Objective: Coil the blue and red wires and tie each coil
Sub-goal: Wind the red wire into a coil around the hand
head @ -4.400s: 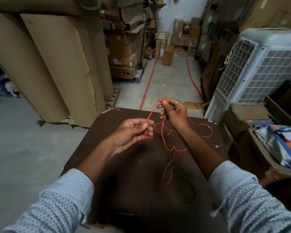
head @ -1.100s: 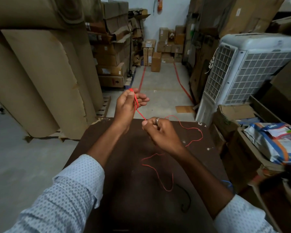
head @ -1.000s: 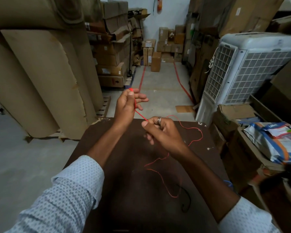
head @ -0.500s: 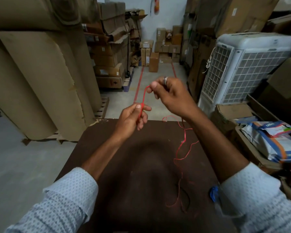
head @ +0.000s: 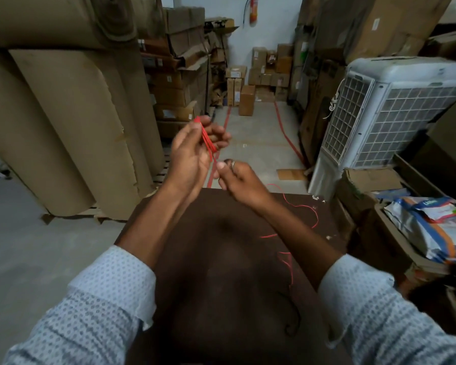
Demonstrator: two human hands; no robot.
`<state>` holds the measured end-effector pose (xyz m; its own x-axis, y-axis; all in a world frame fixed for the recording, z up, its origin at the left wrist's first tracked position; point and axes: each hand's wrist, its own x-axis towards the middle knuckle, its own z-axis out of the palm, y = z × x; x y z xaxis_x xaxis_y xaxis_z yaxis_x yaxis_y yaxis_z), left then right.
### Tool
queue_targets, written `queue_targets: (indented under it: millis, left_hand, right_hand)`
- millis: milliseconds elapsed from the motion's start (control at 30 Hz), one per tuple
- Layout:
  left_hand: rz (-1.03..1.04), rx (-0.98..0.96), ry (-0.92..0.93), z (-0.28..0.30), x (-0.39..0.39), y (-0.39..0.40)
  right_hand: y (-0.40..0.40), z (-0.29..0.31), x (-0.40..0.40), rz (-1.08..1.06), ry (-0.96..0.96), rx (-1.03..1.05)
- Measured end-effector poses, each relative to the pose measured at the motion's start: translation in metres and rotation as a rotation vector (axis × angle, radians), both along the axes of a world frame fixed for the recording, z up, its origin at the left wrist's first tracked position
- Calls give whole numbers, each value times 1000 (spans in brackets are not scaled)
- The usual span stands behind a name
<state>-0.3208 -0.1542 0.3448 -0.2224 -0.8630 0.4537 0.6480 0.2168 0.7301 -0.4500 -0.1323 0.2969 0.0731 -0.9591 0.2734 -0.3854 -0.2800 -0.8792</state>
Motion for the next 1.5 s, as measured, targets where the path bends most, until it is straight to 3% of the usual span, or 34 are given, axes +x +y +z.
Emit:
queue_targets:
  millis: [167, 267, 333, 433, 567, 733, 900, 1033, 1200, 1333, 1500]
  left_hand:
    - [275, -41, -106, -7, 21, -38]
    - [462, -87, -288, -18, 29, -49]
    - [548, -199, -508, -26, 33, -47]
    - [573, -306, -771, -40, 37, -39]
    - [447, -301, -885, -52, 35, -19]
    - [218, -311, -820, -57, 17, 8]
    - [-3, -256, -595, -35, 4, 28]
    - [-91, -135, -287, -17, -2, 32]
    - [100, 41, -42, -17, 7, 2]
    - [365, 60, -146, -29, 16, -26]
    - [572, -119, -517, -48, 33, -37]
  right_hand:
    - [30, 4, 7, 58, -171, 108]
    - [47, 15, 5, 158, -375, 231]
    - [55, 27, 1, 196, -433, 271]
    - [60, 47, -8, 235, -419, 231]
    - [52, 73, -23, 146, -283, 22]
    - [20, 85, -37, -153, -67, -262]
    - [-18, 54, -43, -304, -10, -264]
    - [-22, 15, -34, -196, 69, -155]
    - [17, -15, -8, -14, 15, 36]
    - [49, -11, 7, 66, 17, 115]
    - [80, 30, 4, 106, 2, 46]
